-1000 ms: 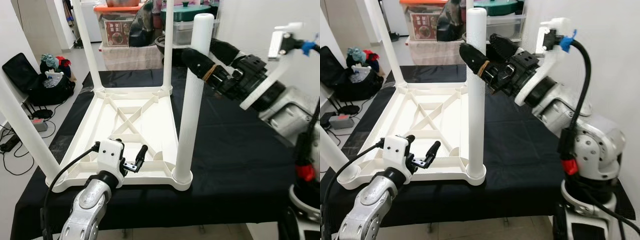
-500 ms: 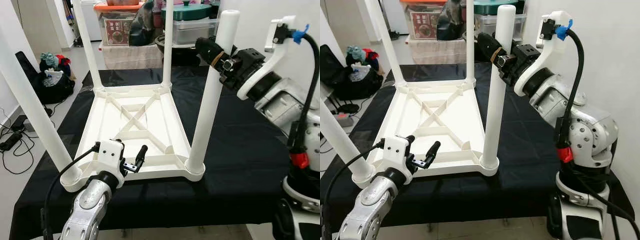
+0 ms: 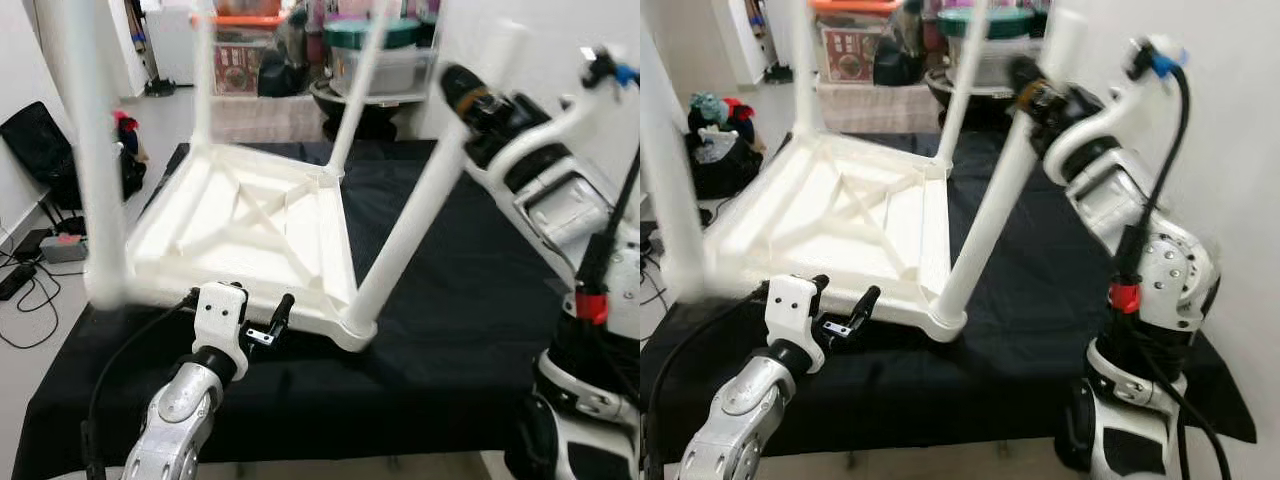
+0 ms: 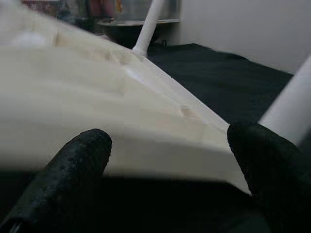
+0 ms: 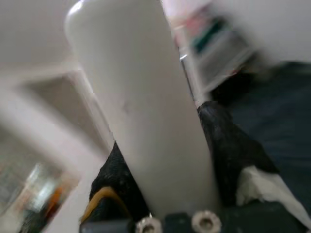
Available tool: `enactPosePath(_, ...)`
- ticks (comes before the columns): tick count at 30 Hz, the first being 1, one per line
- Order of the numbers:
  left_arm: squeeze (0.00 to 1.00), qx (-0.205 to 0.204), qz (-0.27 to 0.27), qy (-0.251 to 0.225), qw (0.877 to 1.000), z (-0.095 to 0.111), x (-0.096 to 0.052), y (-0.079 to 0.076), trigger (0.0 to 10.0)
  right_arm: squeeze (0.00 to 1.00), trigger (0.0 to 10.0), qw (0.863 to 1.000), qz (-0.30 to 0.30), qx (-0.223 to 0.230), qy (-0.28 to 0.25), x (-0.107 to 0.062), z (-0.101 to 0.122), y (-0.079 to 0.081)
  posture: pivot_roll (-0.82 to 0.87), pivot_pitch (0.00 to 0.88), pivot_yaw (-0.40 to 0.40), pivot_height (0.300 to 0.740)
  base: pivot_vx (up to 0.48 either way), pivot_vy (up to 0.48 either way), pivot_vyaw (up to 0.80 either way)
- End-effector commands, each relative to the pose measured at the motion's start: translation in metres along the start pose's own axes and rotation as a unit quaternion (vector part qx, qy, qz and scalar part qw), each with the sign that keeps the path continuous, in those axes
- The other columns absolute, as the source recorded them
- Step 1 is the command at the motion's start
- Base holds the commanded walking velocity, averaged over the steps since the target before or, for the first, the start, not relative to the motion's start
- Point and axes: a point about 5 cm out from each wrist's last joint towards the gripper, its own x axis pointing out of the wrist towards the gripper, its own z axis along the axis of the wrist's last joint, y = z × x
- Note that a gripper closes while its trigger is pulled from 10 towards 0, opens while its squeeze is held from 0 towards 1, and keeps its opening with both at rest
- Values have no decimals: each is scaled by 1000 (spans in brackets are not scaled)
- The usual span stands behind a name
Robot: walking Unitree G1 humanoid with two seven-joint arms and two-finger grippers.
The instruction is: Building children table
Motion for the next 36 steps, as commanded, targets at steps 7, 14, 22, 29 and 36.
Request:
enactPosePath(7, 0, 0, 1, 6, 1000, 1, -4, -1, 10000, 0, 0, 955, -246, 5, 166, -23, -92, -105, -38, 45, -35, 740, 0, 0, 0)
enactPosePath(14, 0, 1, 3, 7, 1000, 2, -7, -1, 10000, 0, 2078, 922, -254, -20, 291, -43, -137, -108, -33, 57, -37, 740, 0, 0, 0)
enactPosePath(22, 0, 1, 2, 11, 1000, 3, -10, 0, 10000, 78, 10000, 902, -161, -42, 399, -36, -161, -72, -32, 70, -32, 740, 0, 0, 0)
enactPosePath(29, 0, 1, 2, 11, 1000, 4, -11, -1, 10000, 1000, 10000, 903, -183, -56, 384, -24, -159, -73, -26, 77, -39, 740, 0, 0, 0)
enactPosePath(36, 0, 0, 4, 11, 1000, 5, -13, -2, 10000, 1000, 10000, 905, -238, -59, 347, -26, -152, -91, -25, 84, -42, 740, 0, 0, 0)
